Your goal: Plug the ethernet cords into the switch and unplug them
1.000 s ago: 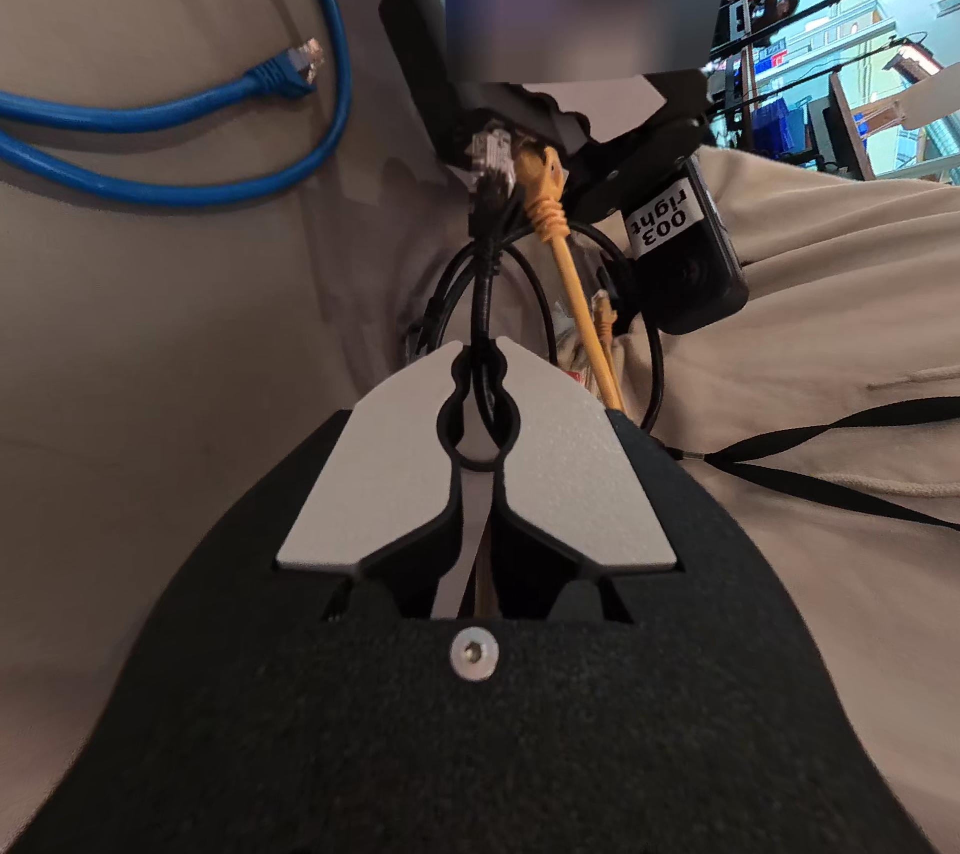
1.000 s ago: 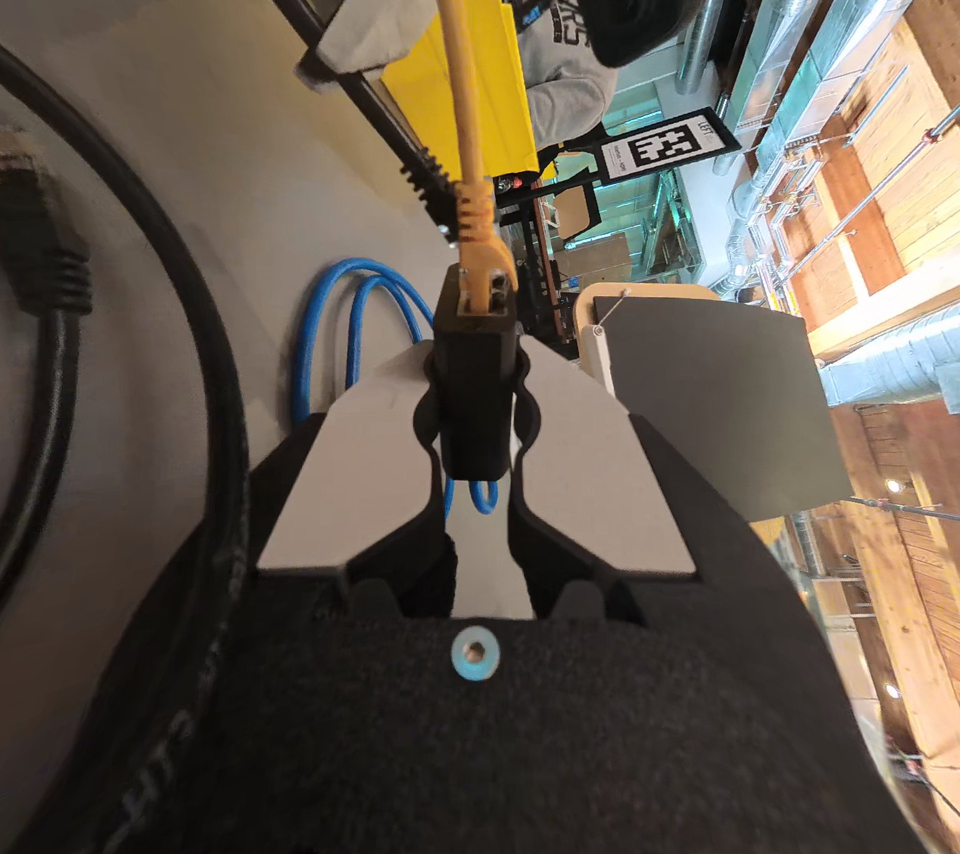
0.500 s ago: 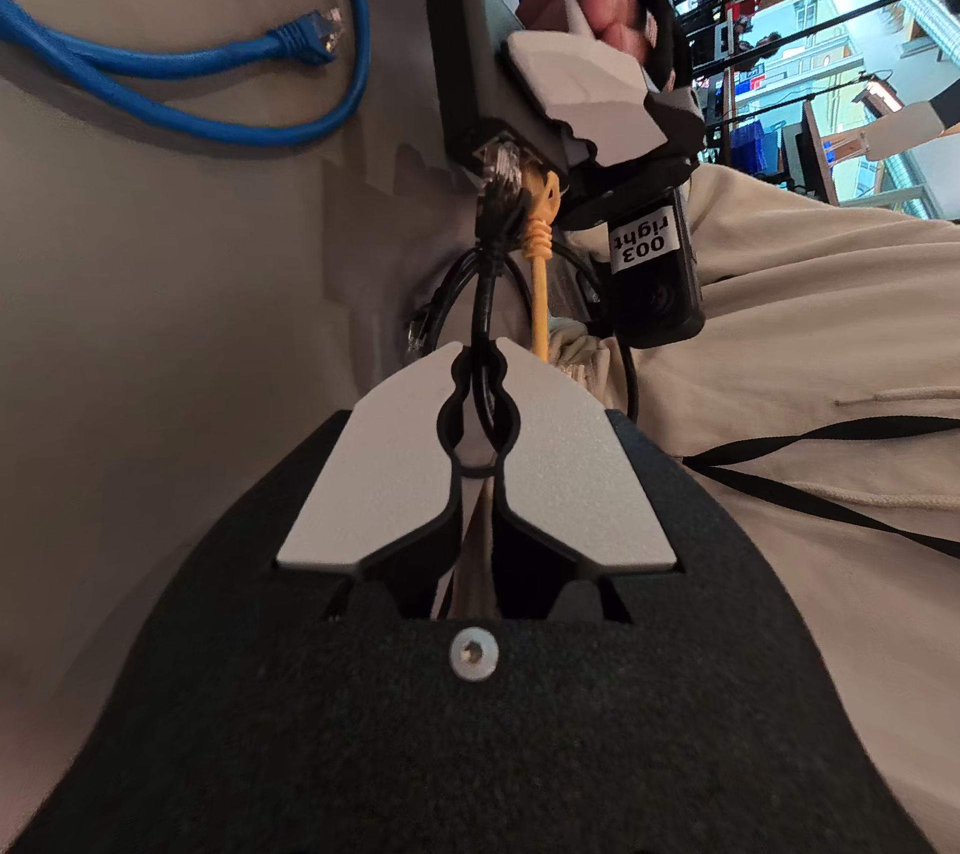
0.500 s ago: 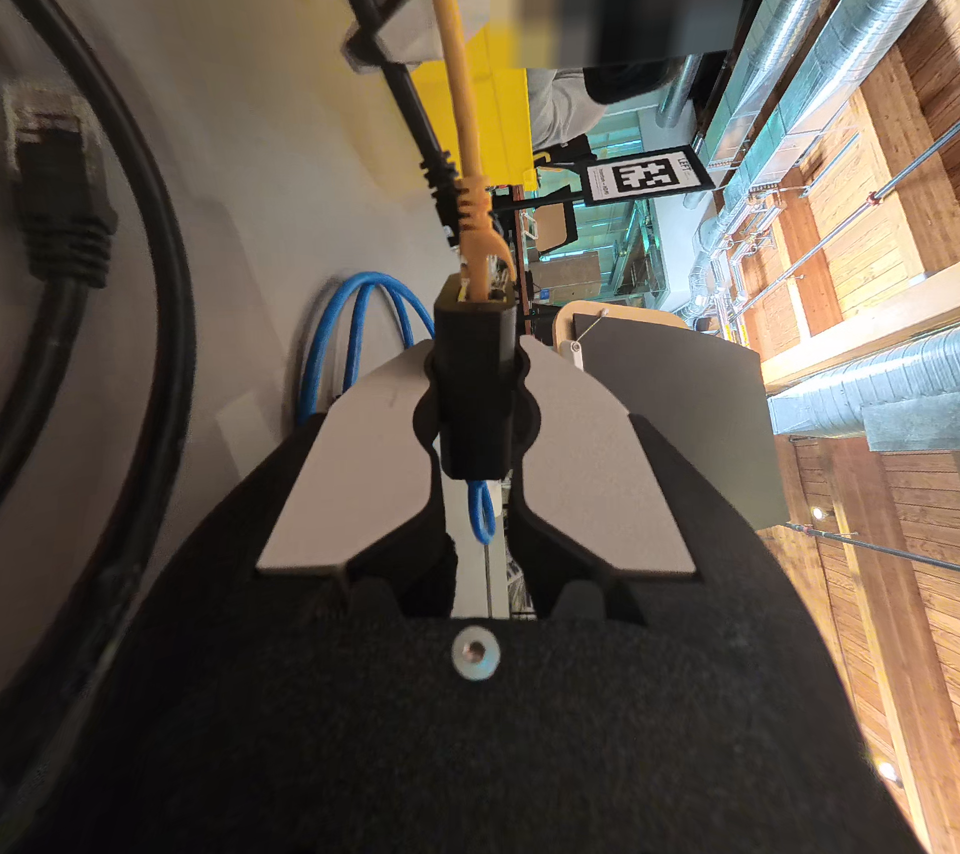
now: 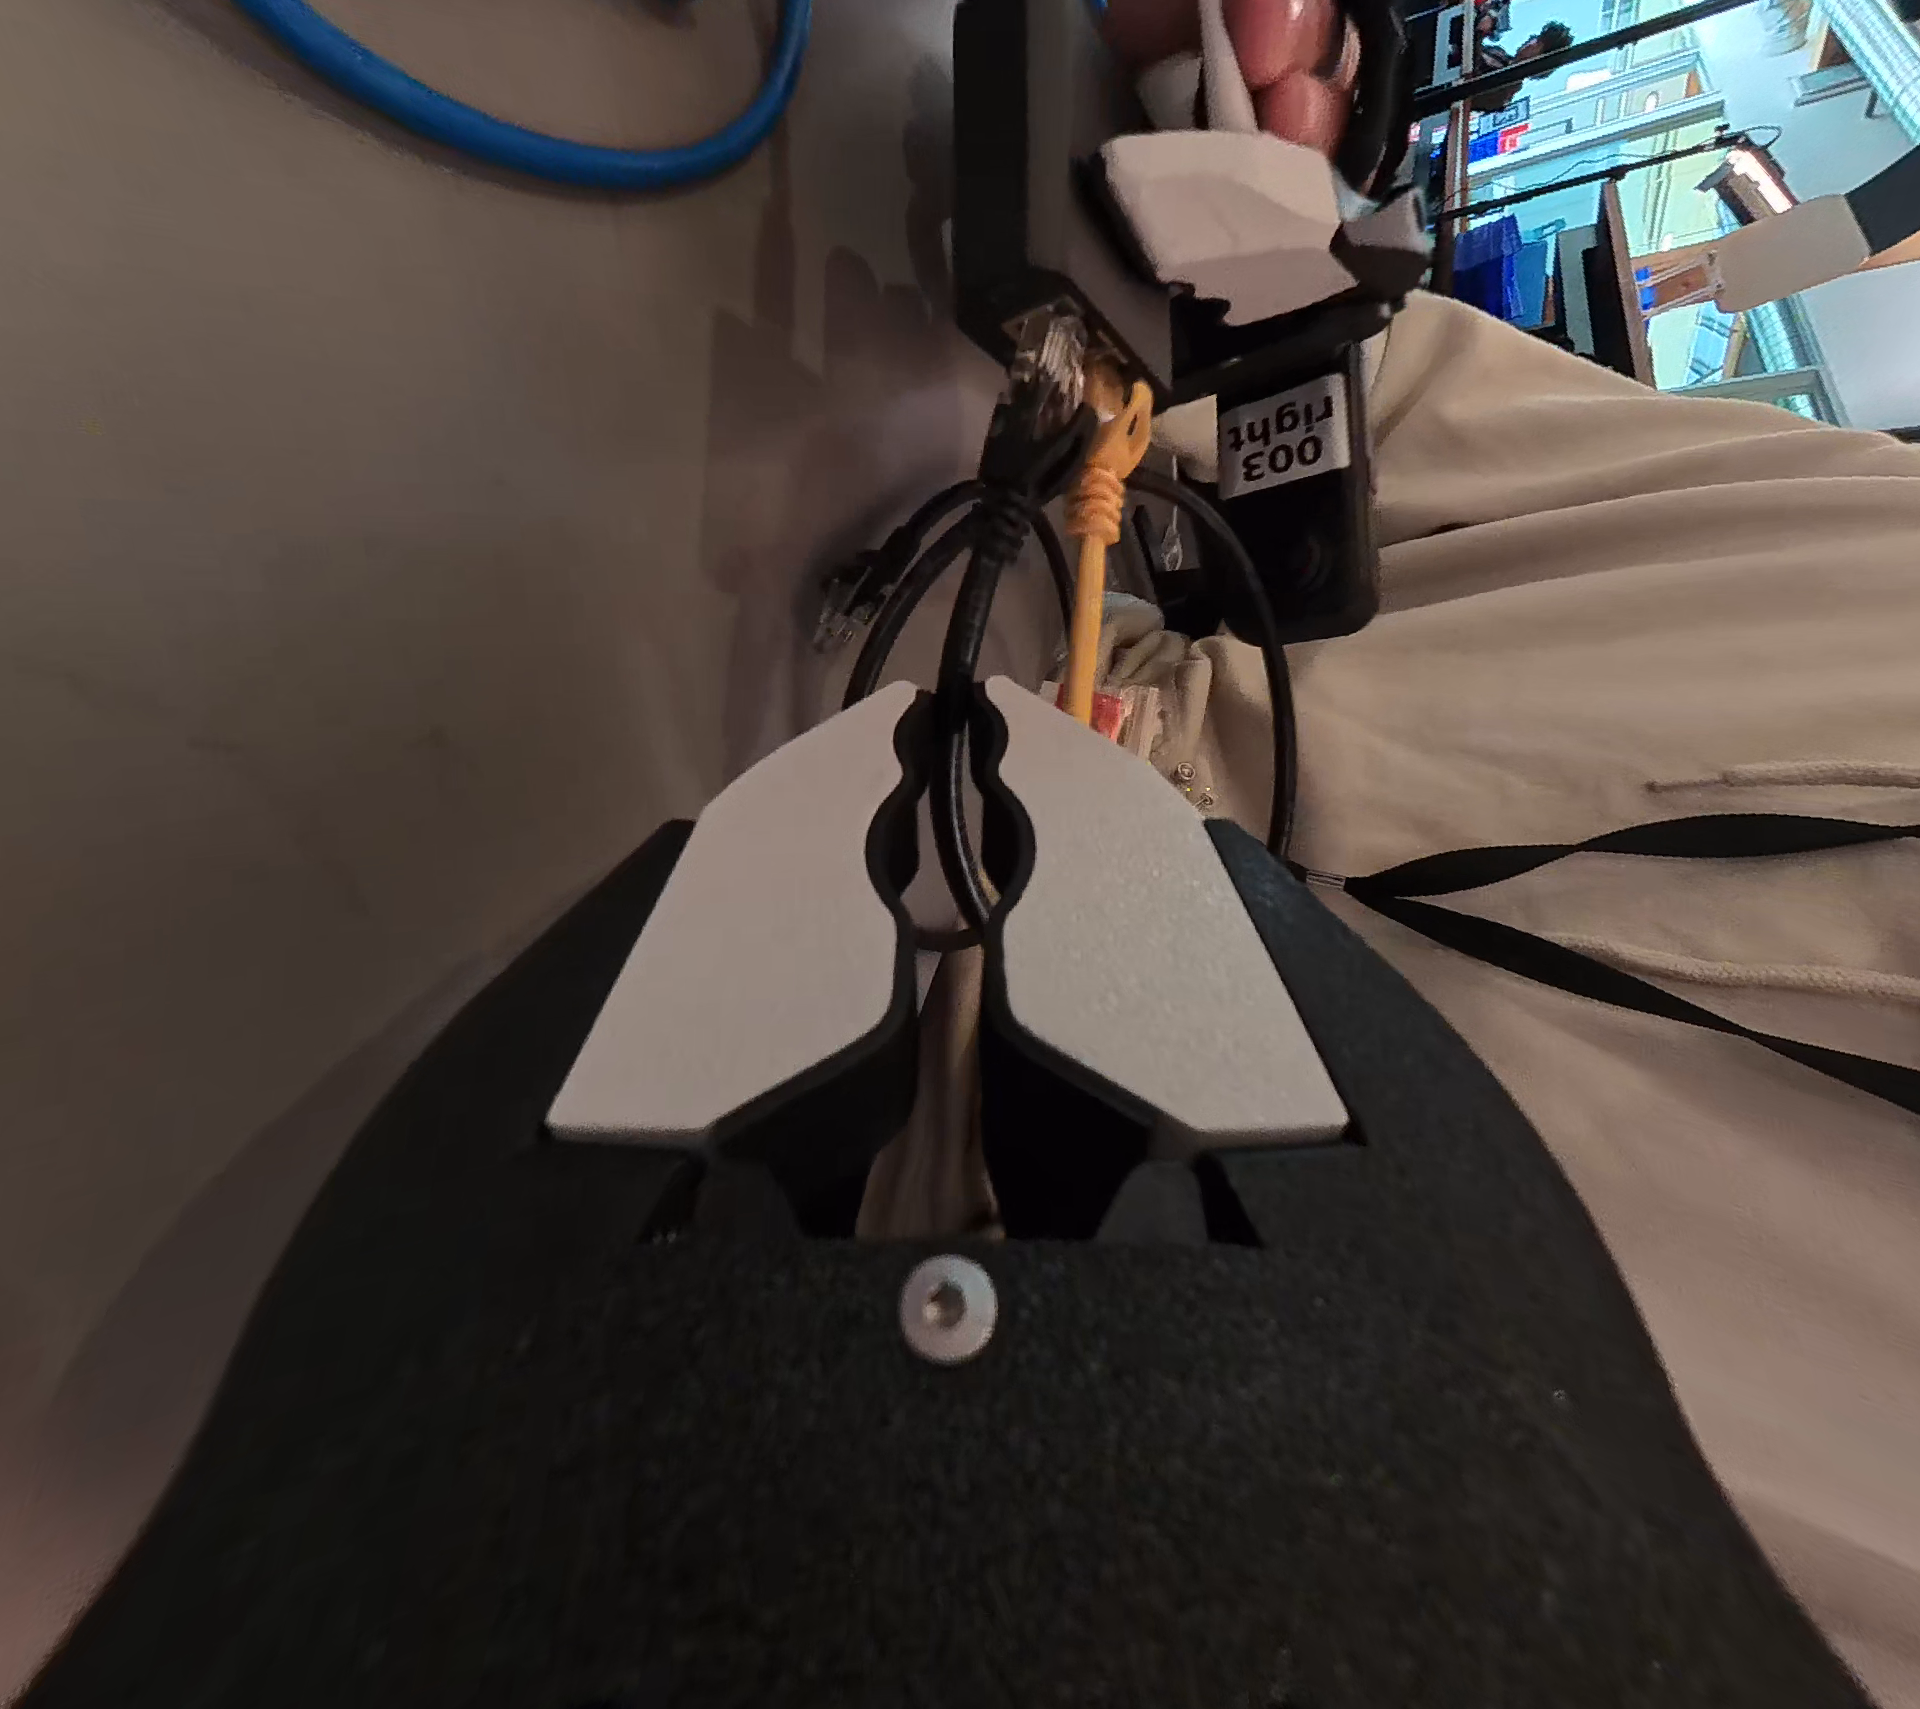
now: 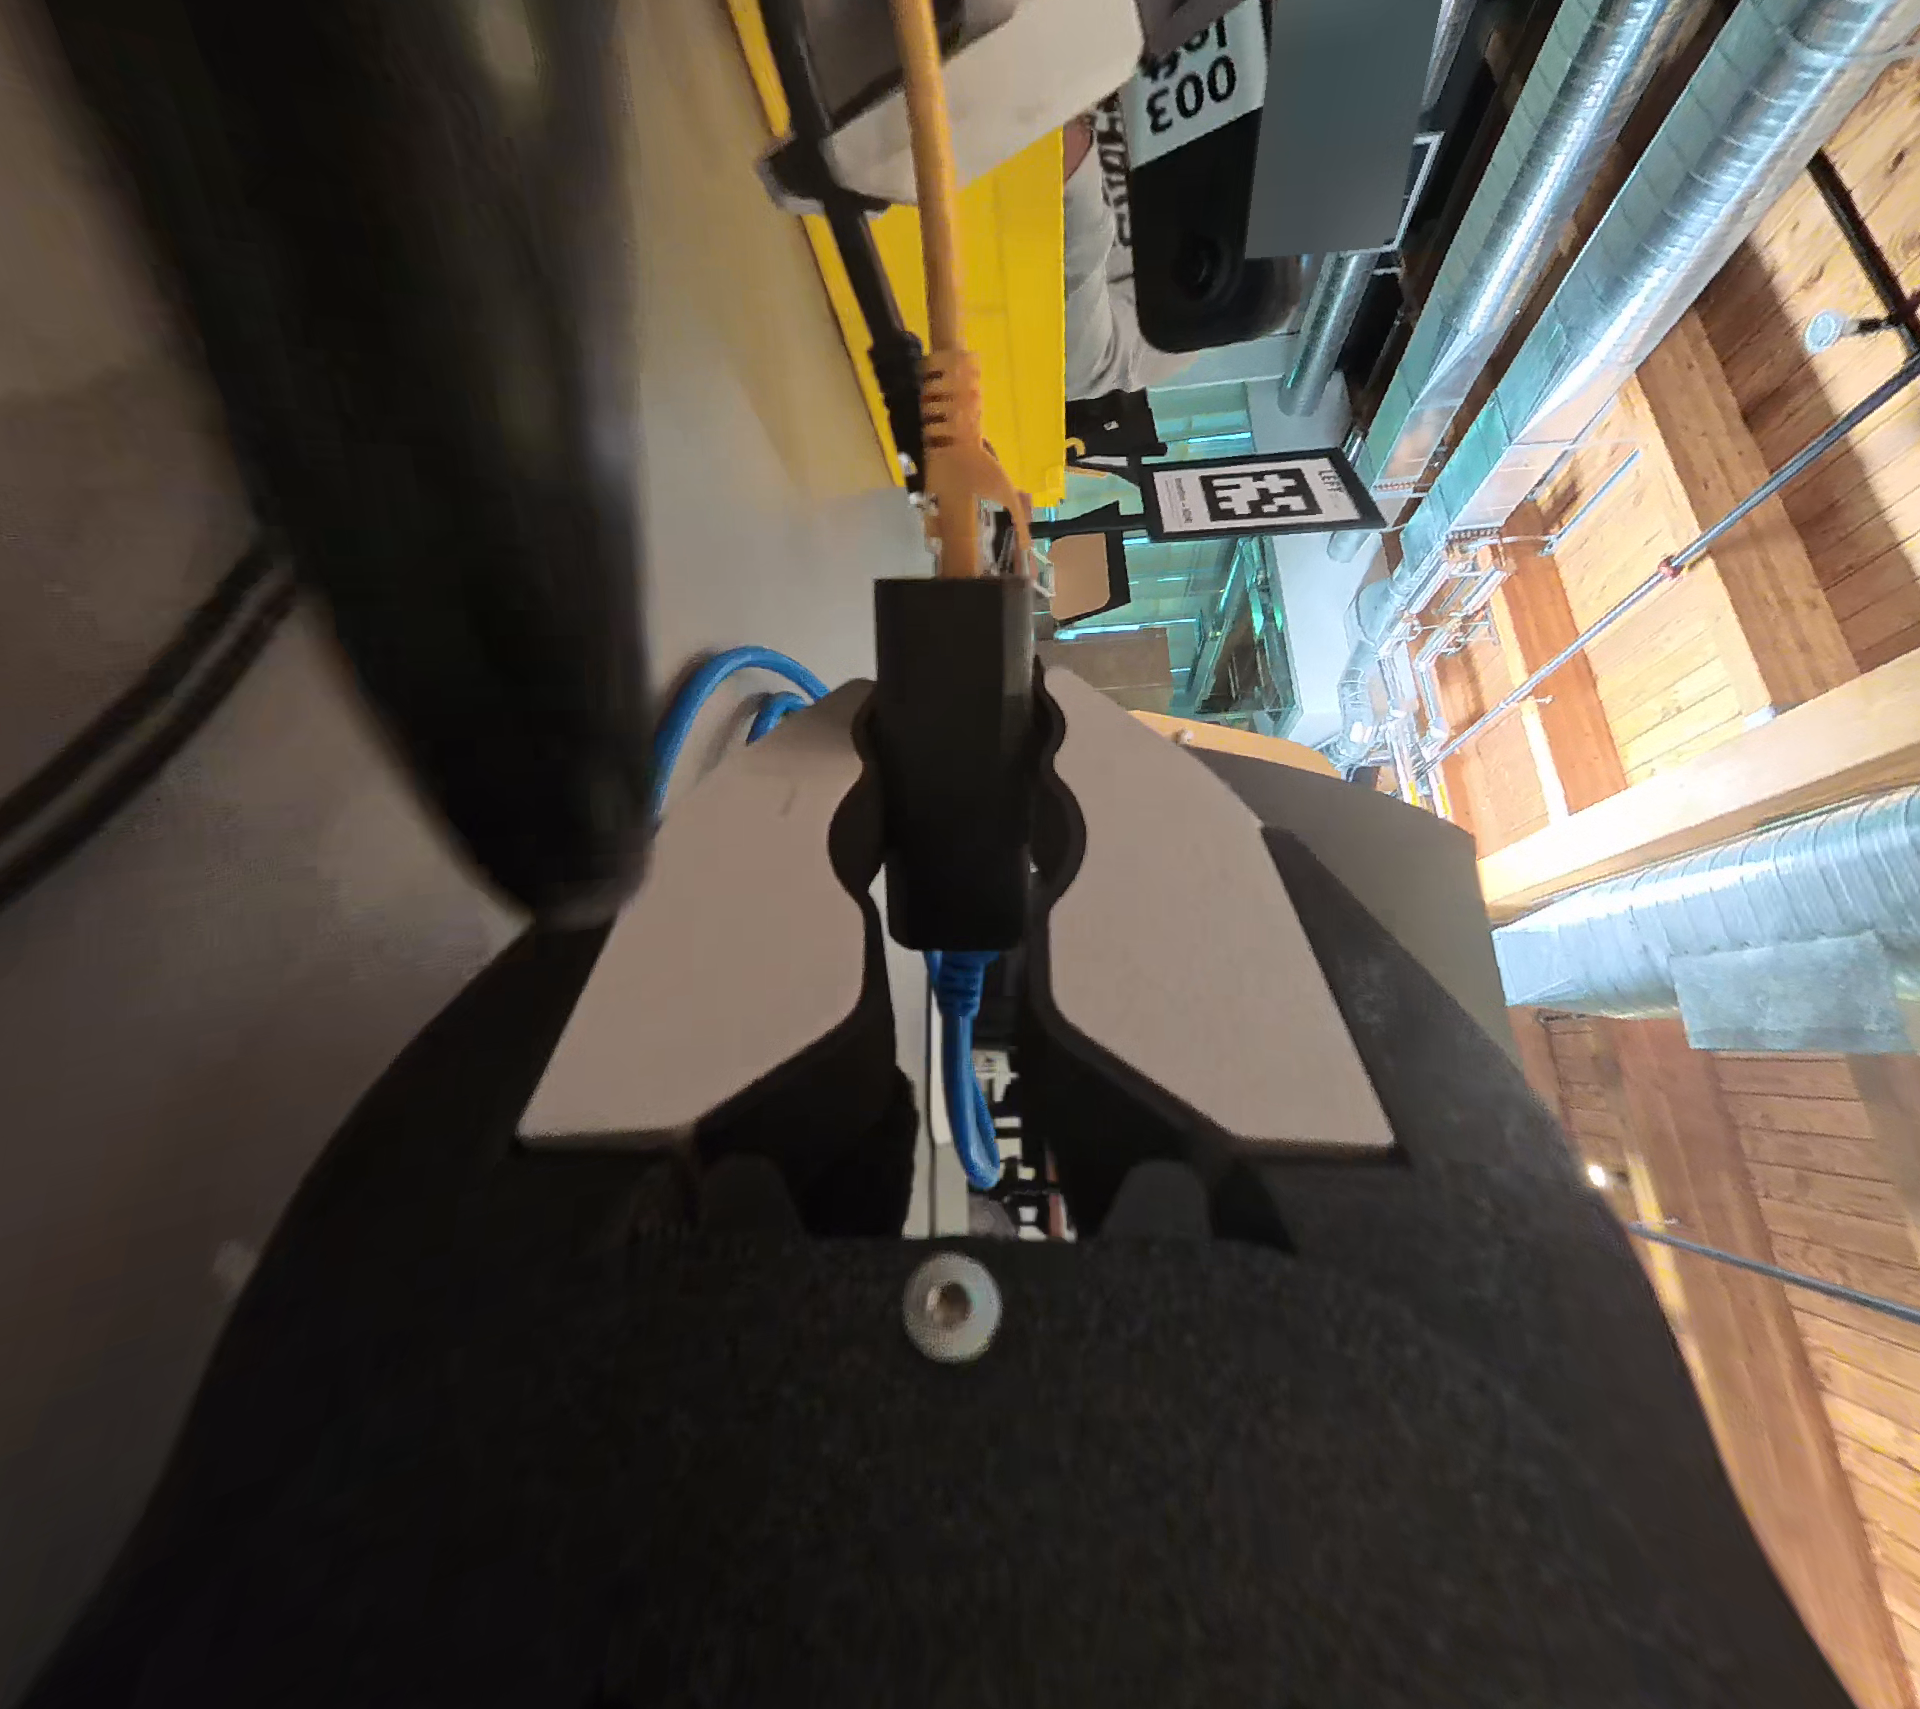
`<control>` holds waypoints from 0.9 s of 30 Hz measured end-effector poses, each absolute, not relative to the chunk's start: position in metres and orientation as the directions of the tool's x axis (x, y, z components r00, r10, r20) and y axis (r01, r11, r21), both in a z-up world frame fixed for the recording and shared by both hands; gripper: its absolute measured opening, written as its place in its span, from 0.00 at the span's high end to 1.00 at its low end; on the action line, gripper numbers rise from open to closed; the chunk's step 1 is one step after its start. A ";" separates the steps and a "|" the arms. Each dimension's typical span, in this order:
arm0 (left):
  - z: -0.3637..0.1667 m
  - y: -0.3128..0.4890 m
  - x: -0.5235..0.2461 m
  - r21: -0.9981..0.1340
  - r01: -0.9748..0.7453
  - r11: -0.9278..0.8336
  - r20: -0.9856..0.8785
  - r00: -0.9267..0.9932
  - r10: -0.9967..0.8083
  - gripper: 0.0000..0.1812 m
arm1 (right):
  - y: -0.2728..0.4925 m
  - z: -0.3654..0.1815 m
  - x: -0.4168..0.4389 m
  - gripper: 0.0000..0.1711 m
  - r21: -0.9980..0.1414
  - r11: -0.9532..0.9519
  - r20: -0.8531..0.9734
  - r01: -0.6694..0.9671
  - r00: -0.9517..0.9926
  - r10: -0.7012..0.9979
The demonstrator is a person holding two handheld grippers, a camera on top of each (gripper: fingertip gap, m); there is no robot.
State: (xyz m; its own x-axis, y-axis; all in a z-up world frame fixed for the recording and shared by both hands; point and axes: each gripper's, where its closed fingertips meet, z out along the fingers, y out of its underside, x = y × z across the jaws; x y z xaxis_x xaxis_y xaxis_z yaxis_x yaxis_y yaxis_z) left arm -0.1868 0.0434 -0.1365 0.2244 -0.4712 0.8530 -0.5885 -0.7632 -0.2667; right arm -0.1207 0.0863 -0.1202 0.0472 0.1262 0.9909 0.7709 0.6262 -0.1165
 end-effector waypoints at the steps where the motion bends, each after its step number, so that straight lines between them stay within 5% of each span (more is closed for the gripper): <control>1: -0.135 0.044 -0.187 -0.268 -0.582 -0.768 0.858 0.219 -0.465 0.97 | 0.086 -0.120 -0.120 0.86 -0.100 0.625 0.993 0.774 0.038 0.112; 14: -0.112 0.062 -0.184 -0.347 -0.459 -0.818 0.876 0.152 -0.457 0.97 | 0.092 -0.129 -0.120 0.86 -0.069 0.590 0.993 0.805 -0.001 0.118; 20: -0.110 0.071 -0.185 -0.403 -0.419 -0.814 0.840 0.185 -0.511 0.97 | 0.095 -0.127 -0.119 0.86 -0.158 0.571 0.981 0.806 0.063 0.183; 27: -0.106 0.080 -0.179 -0.330 -0.266 -0.905 0.928 0.083 -0.363 0.97 | 0.104 -0.117 -0.111 0.86 -0.098 0.525 0.995 0.845 0.066 0.080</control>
State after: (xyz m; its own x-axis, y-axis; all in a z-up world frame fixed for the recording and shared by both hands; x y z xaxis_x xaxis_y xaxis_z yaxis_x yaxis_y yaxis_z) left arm -0.1789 0.0801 -0.1059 0.0827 -0.3629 0.9281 -0.2664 -0.9055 -0.3303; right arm -0.1109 0.1037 -0.1168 0.0661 0.0801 0.9946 0.8454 0.5249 -0.0984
